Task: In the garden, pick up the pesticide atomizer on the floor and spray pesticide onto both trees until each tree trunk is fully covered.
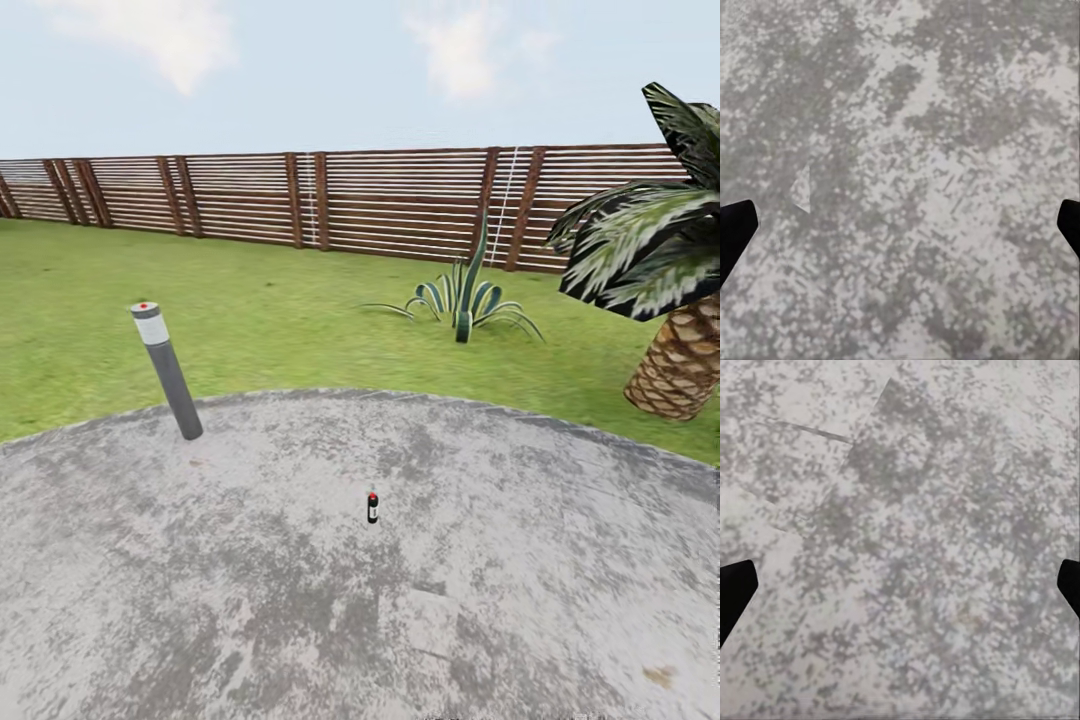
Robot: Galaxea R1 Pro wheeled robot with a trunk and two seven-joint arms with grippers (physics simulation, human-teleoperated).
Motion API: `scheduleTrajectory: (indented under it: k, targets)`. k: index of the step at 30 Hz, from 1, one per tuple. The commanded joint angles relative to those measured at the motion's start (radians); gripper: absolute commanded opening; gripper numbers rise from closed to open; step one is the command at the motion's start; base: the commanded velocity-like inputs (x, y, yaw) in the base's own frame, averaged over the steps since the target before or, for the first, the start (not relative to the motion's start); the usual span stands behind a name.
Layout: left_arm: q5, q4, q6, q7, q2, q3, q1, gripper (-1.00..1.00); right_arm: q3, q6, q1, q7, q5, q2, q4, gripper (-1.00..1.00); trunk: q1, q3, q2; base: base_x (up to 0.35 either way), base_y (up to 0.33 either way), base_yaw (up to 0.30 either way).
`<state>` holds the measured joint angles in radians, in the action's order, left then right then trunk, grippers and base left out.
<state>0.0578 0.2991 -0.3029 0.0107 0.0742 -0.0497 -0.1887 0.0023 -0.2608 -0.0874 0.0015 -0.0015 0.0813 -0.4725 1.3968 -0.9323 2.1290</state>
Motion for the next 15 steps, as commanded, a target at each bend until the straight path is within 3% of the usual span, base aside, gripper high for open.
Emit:
scheduleTrajectory:
  k: [1, 7, 15]
  targets:
    - [0.000, 0.000, 0.000, 0.000, 0.000, 0.000, 0.000, 1.00, 0.000, 0.000, 0.000, 0.000, 0.000, 0.000, 0.000, 1.00, 0.000, 0.000, 0.000, 0.000, 0.303, -0.253]
    - [0.000, 0.000, 0.000, 0.000, 0.000, 0.001, 0.000, 1.00, 0.001, 0.000, 0.000, 0.000, 0.000, 0.000, 0.000, 1.00, 0.000, 0.003, 0.000, 0.079, 0.301, -0.253]
    - [0.000, 0.000, -0.001, 0.000, 0.000, 0.000, 0.000, 1.00, 0.001, 0.000, 0.000, 0.000, 0.000, 0.000, 0.000, 1.00, 0.000, 0.006, 0.000, 0.217, 0.265, -0.254]
